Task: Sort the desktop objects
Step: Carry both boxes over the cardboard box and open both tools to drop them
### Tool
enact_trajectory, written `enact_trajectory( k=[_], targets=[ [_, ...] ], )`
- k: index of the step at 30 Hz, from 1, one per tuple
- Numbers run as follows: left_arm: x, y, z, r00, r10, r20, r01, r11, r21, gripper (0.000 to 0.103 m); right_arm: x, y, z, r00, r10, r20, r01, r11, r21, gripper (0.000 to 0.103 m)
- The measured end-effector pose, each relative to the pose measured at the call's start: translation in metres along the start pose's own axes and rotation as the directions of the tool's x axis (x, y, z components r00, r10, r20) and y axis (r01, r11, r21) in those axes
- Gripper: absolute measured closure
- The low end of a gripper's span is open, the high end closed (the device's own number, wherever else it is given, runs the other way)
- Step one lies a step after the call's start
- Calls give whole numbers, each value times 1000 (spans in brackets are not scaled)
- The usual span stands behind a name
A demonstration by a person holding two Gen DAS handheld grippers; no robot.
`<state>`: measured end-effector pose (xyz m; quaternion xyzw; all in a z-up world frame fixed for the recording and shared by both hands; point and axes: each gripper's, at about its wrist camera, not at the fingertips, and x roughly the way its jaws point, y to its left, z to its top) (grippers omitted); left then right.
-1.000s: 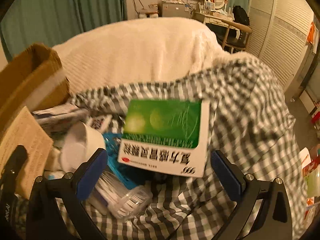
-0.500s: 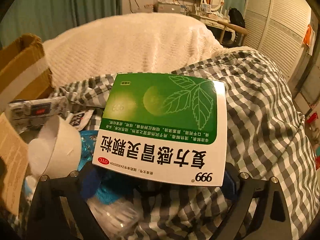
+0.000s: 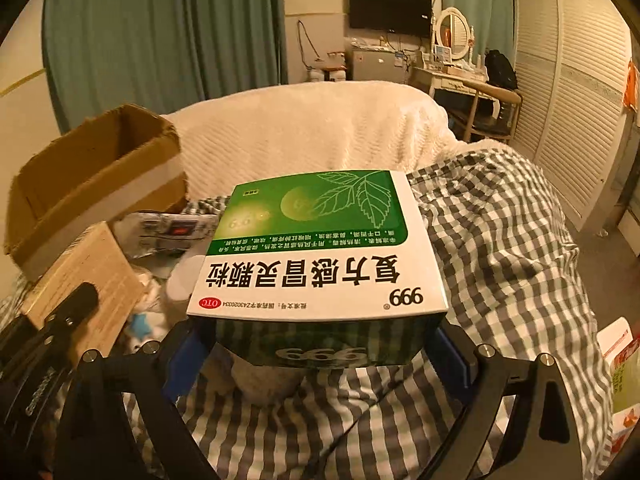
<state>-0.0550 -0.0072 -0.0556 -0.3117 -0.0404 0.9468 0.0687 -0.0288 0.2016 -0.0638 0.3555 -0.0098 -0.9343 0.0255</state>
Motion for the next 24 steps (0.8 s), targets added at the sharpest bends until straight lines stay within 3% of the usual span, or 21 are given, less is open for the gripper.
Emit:
enact_trajectory(
  k=[12, 18, 24],
  targets=[
    [-36, 9, 22, 998, 21, 53, -19, 999, -26, 75, -60, 23, 12, 990, 103, 93, -98, 994, -53, 9],
    [-61, 33, 61, 991, 39, 125, -31, 997, -65, 75, -86, 57, 42, 962, 239, 130, -226, 969, -104, 9],
    [-65, 71, 103, 975, 111, 191, -93, 991, -97, 75, -90, 108, 79, 928, 341, 151, -312, 932, -186, 9]
  ],
)
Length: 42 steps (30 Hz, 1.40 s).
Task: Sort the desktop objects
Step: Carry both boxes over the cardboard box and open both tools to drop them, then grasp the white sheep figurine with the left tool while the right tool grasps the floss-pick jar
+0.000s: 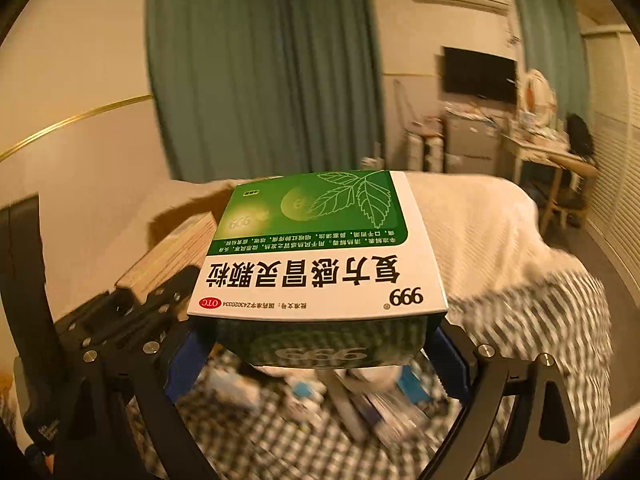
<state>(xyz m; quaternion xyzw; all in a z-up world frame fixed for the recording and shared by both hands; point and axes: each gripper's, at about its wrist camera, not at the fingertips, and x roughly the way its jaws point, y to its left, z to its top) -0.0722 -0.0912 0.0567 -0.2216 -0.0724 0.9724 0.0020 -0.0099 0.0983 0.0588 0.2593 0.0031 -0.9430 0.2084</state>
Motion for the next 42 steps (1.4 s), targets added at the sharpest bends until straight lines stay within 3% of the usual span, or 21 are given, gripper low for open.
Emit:
enact_trajectory(
  k=[5, 9, 13, 16, 17, 18, 20, 22, 27, 32, 35, 37, 42],
  targets=[
    [34, 34, 24, 997, 74, 4, -73, 997, -26, 75, 38, 22, 22, 998, 54, -8, -55, 998, -32, 9],
    [83, 64, 24, 990, 126, -63, -129, 991, -35, 75, 92, 27, 40, 991, 127, -48, -126, 992, 17, 9],
    [109, 93, 10, 986, 115, -122, -131, 983, -128, 74, 146, 27, 50, 981, 169, -100, -162, 984, 73, 9],
    [123, 94, 6, 985, 77, -156, -93, 991, -96, 71, 173, 30, 53, 979, 179, -102, -170, 981, 91, 9],
    [123, 92, 5, 984, 75, -159, -89, 992, -84, 60, 179, 31, 53, 977, 189, -95, -180, 978, 102, 7],
    [120, 89, 6, 986, 74, -152, -86, 994, -74, 37, 181, 31, 53, 977, 194, -86, -184, 977, 112, 7],
    [108, 85, 7, 990, 99, -105, -106, 992, -63, 14, 180, 32, 53, 981, 178, -82, -167, 978, 123, 3],
    [91, 81, 8, 994, 90, -58, -93, 994, -60, 11, 167, 29, 57, 986, 160, -53, -152, 980, 127, 1],
    [49, 72, 6, 998, 55, -38, -57, 997, -58, 11, 110, 8, 55, 990, 143, -7, -141, 982, 123, 1],
    [21, 41, -15, 995, 41, -90, -40, 999, 12, 9, 50, -25, 39, 997, 72, -11, -71, 993, 91, 1],
    [18, 25, -48, 986, 26, -162, -26, 1000, 1, 7, 30, -42, 18, 999, 6, -34, -4, 998, 63, 1],
    [23, 14, -71, 974, 15, -225, -17, 1000, -6, 7, 26, -57, -5, 998, -31, -63, 35, 998, 51, 1],
    [37, -17, -117, 958, 9, -285, 6, 999, 49, 7, 41, -85, -69, 980, -100, -171, 105, 994, 22, 1]
  ],
)
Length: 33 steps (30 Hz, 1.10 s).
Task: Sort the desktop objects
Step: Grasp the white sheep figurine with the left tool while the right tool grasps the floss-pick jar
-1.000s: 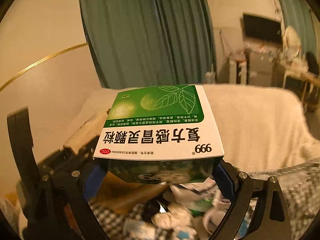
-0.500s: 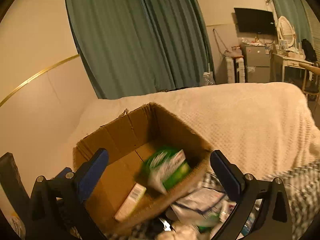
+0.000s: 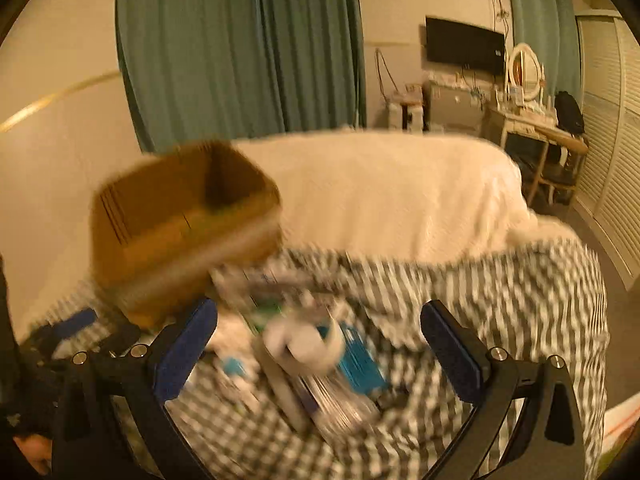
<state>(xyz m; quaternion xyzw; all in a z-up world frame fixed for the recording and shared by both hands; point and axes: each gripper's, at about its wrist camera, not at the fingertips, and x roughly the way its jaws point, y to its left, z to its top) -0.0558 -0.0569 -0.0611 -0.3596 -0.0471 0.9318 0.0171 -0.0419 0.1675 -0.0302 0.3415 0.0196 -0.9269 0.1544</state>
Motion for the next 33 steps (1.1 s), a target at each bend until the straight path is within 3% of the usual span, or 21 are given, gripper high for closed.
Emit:
enact_trajectory(
  k=[6, 11, 13, 15, 18, 25, 26, 28, 30, 33],
  targets=[
    [39, -32, -25, 997, -8, -76, 15, 995, 97, 7, 42, -16, -51, 987, -26, -158, 21, 999, -37, 1],
    [73, -46, -33, 990, -12, -142, 29, 993, 114, 9, 62, -22, -62, 973, -12, -231, 3, 999, -37, 1],
    [86, -51, -37, 984, -14, -177, 37, 991, 132, 19, 65, -25, -63, 969, -25, -246, 17, 999, -32, 1],
    [95, -52, -41, 977, -16, -213, 48, 988, 144, 37, 69, -26, -66, 964, -28, -263, 22, 999, -25, 2],
    [104, -46, -45, 967, -31, -253, 64, 990, 125, 40, 72, -25, -69, 958, -24, -285, 18, 1000, -22, 4],
    [109, -28, -44, 963, -85, -255, 99, 994, 41, 51, 102, -20, -67, 938, -2, -346, -3, 1000, -16, 8],
    [108, -27, -45, 964, -89, -252, 102, 994, 40, 58, 108, -19, -66, 934, 13, -356, -15, 1000, -5, 8],
    [106, -25, -44, 964, -100, -248, 112, 993, 37, 57, 115, -17, -67, 929, 34, -368, -32, 999, 11, 9],
    [104, -22, -43, 963, -112, -244, 122, 992, 27, 57, 116, -13, -71, 925, 60, -376, -60, 998, 13, 27],
    [100, -16, -44, 962, -128, -241, 134, 991, 7, 57, 109, -6, -76, 930, 20, -368, -35, 999, -36, 29]
  ],
)
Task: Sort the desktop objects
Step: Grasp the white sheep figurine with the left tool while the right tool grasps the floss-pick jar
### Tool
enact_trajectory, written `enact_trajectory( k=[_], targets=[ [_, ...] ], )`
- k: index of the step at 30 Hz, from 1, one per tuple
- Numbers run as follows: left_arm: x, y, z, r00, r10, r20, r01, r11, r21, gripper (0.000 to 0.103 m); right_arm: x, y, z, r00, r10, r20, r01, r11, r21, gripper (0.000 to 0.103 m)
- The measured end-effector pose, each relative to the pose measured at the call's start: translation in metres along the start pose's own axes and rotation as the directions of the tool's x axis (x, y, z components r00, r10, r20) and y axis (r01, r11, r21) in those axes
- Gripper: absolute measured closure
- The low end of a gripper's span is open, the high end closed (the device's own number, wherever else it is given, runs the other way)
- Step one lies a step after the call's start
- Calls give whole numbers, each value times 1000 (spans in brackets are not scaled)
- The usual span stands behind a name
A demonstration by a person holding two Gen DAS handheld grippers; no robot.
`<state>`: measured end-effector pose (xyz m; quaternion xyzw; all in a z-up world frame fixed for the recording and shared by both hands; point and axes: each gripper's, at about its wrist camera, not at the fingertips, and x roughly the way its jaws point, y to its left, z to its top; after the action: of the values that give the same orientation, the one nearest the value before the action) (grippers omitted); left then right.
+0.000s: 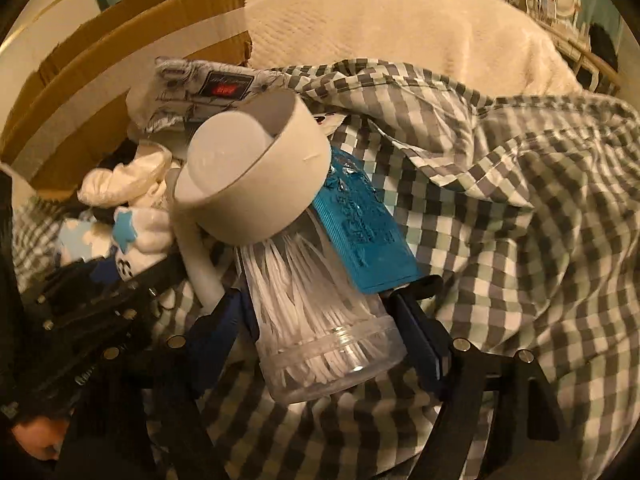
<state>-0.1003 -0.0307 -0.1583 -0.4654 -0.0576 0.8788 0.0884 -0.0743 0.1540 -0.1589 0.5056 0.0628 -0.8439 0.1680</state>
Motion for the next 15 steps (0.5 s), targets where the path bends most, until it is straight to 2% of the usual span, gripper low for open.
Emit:
enact_trajectory(
  k=[8, 15],
  targets=[
    [-25, 7, -15, 1000, -20, 2, 20, 1000, -2, 57, -22, 0, -25, 1000, -11, -24, 12, 1000, 10, 33],
    [-21, 12, -12, 1000, -15, -5, 15, 1000, -17, 57, -10, 5, -28, 998, -7, -55, 7, 1000, -4, 39]
  ],
)
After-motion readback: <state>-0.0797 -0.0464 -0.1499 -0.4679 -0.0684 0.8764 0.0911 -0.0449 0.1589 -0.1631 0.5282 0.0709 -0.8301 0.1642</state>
